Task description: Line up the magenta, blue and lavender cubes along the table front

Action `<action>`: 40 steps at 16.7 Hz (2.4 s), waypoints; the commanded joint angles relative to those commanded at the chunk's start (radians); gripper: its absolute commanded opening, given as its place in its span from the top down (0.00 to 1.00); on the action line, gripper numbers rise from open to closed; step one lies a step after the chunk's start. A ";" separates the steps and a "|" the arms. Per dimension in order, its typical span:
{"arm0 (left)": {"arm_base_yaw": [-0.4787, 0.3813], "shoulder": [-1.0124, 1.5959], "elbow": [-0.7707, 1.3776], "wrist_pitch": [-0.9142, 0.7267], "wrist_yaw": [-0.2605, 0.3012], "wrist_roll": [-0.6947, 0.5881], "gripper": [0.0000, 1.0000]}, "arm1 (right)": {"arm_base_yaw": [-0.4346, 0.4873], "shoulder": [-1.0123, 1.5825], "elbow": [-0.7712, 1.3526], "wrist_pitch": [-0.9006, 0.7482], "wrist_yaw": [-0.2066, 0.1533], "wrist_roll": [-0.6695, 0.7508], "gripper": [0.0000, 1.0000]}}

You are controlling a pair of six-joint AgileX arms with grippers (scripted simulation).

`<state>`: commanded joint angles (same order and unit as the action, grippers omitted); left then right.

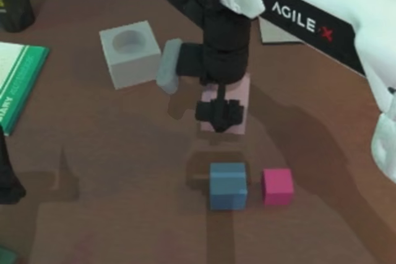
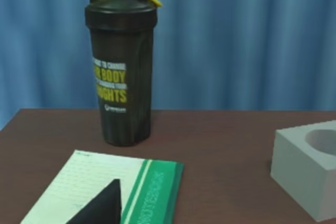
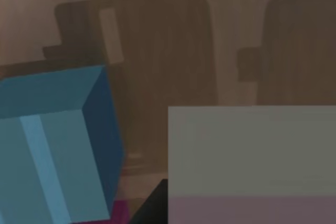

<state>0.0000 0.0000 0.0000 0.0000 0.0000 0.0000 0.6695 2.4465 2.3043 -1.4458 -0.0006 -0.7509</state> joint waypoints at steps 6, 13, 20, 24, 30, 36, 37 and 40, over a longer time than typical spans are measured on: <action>0.000 0.000 0.000 0.000 0.000 0.000 0.00 | 0.254 0.179 0.351 -0.152 0.005 0.135 1.00; 0.000 0.000 0.000 0.000 0.000 0.000 0.00 | 0.282 0.194 0.381 -0.164 0.006 0.153 1.00; 0.000 0.000 0.000 0.000 0.000 0.000 0.00 | 0.281 0.140 0.095 0.054 0.003 0.153 1.00; 0.000 0.000 0.000 0.000 0.000 0.000 0.00 | 0.284 0.113 -0.048 0.179 0.006 0.151 1.00; 0.000 0.000 0.000 0.000 0.000 0.000 0.00 | 0.284 0.111 -0.058 0.189 0.006 0.151 0.92; 0.000 0.000 0.000 0.000 0.000 0.000 0.00 | 0.284 0.111 -0.058 0.189 0.006 0.151 0.47; 0.000 0.000 0.000 0.000 0.000 0.000 0.00 | 0.284 0.111 -0.058 0.189 0.006 0.151 0.40; 0.000 0.000 0.000 0.000 0.000 0.000 0.00 | 0.284 0.111 -0.058 0.189 0.006 0.151 0.17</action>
<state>0.0000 0.0000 0.0000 0.0000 0.0000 0.0000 0.9539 2.5577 2.2465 -1.2572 0.0056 -0.6001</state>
